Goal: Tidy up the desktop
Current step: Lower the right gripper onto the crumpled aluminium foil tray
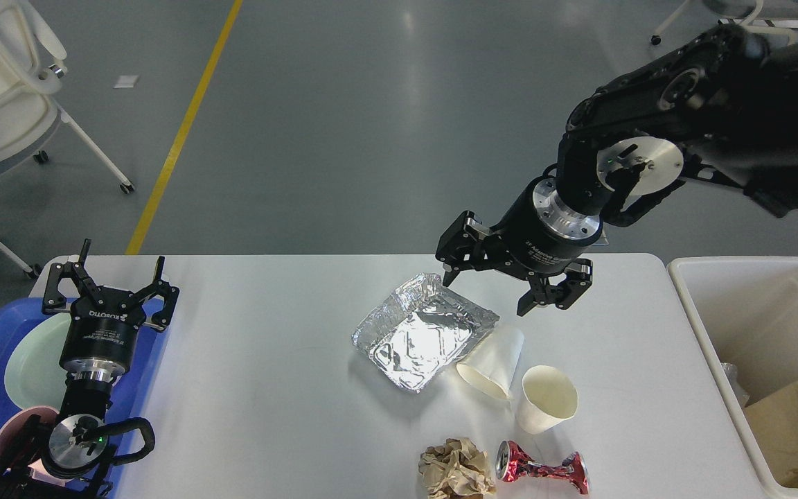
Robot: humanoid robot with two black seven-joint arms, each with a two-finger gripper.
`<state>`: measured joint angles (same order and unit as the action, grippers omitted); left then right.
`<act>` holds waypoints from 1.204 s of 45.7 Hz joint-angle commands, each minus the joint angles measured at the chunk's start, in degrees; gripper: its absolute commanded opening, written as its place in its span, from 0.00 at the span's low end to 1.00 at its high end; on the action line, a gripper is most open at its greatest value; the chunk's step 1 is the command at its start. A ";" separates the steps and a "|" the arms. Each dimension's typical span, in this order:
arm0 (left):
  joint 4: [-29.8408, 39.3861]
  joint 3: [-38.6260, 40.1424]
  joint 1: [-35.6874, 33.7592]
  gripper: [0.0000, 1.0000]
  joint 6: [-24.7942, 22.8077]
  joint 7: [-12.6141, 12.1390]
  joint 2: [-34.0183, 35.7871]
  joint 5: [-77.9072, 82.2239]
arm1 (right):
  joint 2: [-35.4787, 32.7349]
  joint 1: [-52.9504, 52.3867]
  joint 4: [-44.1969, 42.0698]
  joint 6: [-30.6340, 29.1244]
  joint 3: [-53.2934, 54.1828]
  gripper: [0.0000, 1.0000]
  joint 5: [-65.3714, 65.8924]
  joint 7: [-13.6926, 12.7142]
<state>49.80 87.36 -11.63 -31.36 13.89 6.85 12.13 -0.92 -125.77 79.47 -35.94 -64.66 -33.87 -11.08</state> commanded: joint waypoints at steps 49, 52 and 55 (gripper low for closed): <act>-0.05 0.00 -0.06 0.96 -0.01 -0.09 0.00 0.00 | 12.08 45.43 -28.40 34.18 13.07 0.68 -12.81 -3.69; 0.04 0.00 -0.06 0.96 0.08 -0.09 0.09 0.00 | 12.08 46.40 -29.89 34.44 13.07 0.68 -11.93 -3.77; 0.04 0.00 -0.06 0.96 -0.01 -0.09 0.00 0.00 | 12.08 47.19 -31.21 34.44 13.16 0.71 -11.84 -3.69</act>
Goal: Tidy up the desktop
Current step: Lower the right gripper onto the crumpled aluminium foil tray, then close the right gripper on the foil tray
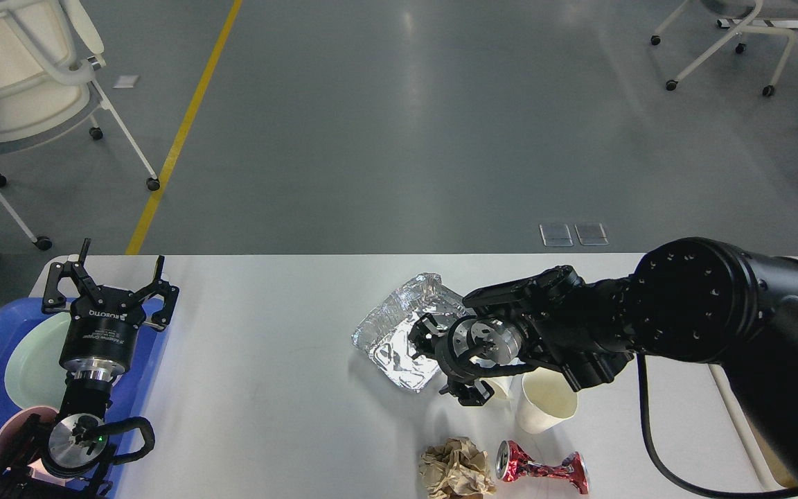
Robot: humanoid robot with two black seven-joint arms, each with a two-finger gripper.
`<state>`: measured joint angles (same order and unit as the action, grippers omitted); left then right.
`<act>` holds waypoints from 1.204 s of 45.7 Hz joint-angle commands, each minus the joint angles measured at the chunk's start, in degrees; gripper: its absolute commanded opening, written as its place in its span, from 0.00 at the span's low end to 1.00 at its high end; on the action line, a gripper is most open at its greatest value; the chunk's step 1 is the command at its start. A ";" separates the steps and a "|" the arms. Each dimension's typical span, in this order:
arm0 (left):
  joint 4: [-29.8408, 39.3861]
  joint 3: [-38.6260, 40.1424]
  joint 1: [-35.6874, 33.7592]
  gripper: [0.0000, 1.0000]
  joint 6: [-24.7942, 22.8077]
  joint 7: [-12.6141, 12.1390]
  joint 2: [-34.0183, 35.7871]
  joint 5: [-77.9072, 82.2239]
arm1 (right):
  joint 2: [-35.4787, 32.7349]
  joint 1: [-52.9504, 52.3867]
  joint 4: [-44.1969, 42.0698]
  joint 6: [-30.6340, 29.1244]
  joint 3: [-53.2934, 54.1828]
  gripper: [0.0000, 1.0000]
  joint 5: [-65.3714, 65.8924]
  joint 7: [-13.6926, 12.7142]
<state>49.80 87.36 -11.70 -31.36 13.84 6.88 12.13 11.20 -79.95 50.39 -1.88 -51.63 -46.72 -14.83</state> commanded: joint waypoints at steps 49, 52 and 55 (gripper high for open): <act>-0.06 0.00 0.01 0.96 0.07 0.05 -0.02 0.00 | -0.39 9.99 -9.52 1.35 4.52 0.00 3.48 0.15; 0.03 0.00 0.01 0.96 0.07 -0.04 -0.02 0.00 | -0.39 9.99 -9.61 1.44 4.52 0.00 3.56 -0.02; -0.06 0.00 0.01 0.96 -0.02 0.05 -0.02 0.00 | -0.30 10.25 -9.78 1.44 4.43 0.00 3.56 -0.02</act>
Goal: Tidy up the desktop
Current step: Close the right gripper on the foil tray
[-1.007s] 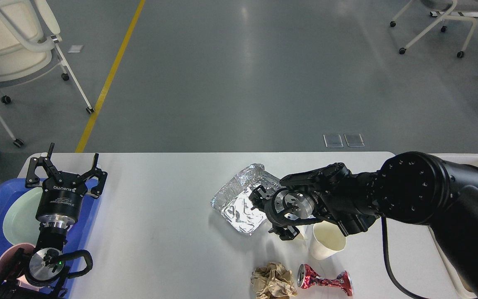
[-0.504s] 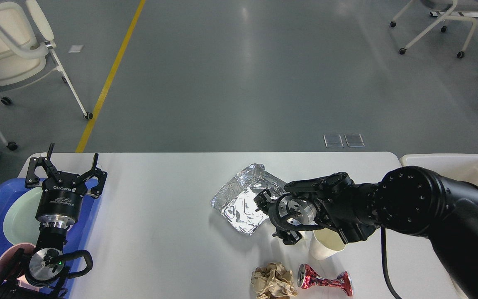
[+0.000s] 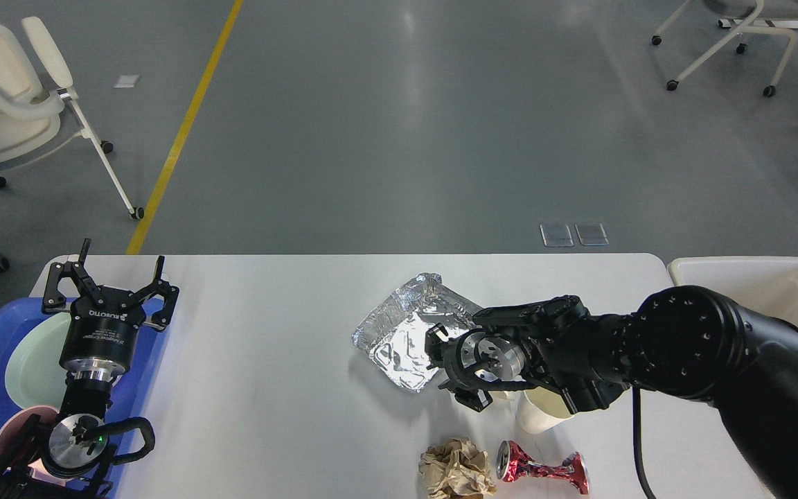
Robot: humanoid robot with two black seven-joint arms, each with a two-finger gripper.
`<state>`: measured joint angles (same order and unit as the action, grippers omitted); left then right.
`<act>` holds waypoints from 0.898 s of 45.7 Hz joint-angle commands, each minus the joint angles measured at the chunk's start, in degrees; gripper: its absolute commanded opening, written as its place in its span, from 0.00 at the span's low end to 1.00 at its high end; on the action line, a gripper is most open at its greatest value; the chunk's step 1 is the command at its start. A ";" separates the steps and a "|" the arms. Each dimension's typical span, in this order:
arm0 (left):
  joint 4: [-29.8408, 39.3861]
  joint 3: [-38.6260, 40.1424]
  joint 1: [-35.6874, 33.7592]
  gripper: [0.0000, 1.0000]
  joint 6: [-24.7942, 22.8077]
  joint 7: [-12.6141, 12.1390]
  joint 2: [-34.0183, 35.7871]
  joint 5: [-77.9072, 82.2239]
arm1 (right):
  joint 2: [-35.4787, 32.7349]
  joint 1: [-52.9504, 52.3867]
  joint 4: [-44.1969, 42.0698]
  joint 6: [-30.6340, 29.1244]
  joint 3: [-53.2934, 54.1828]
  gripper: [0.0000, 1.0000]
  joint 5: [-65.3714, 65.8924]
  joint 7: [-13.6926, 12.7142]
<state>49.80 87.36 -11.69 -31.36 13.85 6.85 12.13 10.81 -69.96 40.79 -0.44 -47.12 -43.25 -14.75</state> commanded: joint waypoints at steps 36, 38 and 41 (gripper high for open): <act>0.03 0.00 0.00 0.96 0.07 -0.05 0.00 0.00 | -1.14 -16.16 13.69 0.97 3.70 0.00 -3.68 -0.01; -0.05 0.00 0.00 0.96 0.07 -0.05 0.00 0.00 | -2.98 -18.97 15.80 0.88 3.61 0.00 -3.86 -0.01; -0.05 0.00 0.00 0.96 -0.02 -0.05 0.00 0.00 | -5.44 -22.32 19.14 0.53 3.44 0.00 -3.42 -0.10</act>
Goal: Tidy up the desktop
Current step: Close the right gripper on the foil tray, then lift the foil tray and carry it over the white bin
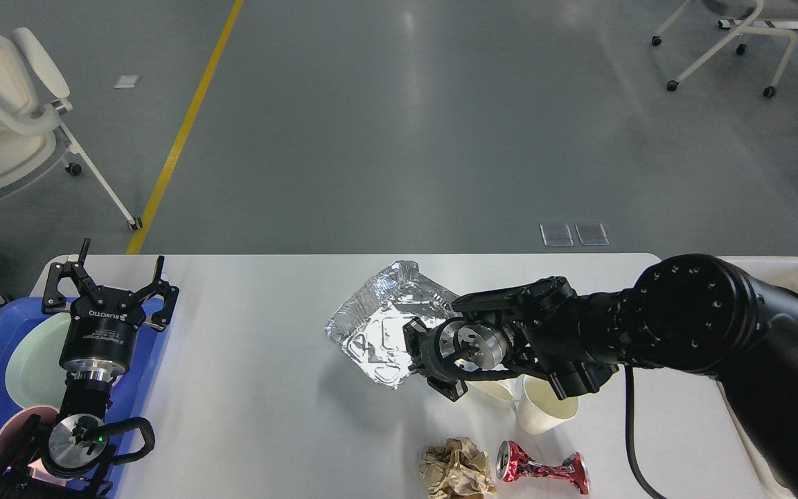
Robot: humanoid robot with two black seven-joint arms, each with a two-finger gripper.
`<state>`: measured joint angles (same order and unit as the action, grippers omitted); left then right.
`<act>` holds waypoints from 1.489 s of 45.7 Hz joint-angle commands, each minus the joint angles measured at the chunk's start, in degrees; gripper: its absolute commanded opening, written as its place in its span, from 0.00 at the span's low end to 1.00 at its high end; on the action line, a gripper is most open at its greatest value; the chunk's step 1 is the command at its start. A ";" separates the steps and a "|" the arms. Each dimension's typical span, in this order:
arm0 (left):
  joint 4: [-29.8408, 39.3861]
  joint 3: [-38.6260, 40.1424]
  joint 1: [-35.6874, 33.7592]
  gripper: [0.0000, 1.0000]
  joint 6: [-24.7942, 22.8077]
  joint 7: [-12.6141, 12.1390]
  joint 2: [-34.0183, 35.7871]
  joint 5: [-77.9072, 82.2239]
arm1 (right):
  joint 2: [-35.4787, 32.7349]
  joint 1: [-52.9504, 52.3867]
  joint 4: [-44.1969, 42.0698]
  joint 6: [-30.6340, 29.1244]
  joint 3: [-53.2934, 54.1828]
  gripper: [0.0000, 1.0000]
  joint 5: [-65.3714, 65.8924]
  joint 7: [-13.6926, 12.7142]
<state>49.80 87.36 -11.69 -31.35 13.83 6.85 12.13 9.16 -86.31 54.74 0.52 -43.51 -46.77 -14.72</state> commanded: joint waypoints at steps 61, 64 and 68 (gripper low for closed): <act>-0.05 0.00 0.09 0.96 -0.03 0.06 -0.09 0.00 | -51.16 -37.54 27.63 -38.49 -31.37 0.00 55.29 0.83; 0.04 0.00 0.09 0.96 -0.03 0.15 0.00 0.00 | -56.08 -34.12 22.80 -37.17 -30.76 0.00 55.56 0.75; -0.05 0.00 0.09 0.96 0.06 0.06 0.00 0.00 | -61.18 -28.32 15.68 -34.63 -30.14 0.00 55.65 0.83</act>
<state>49.78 87.36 -11.59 -31.32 13.89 6.85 12.13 -45.38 -121.34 78.73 -36.91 -74.47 8.48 -13.87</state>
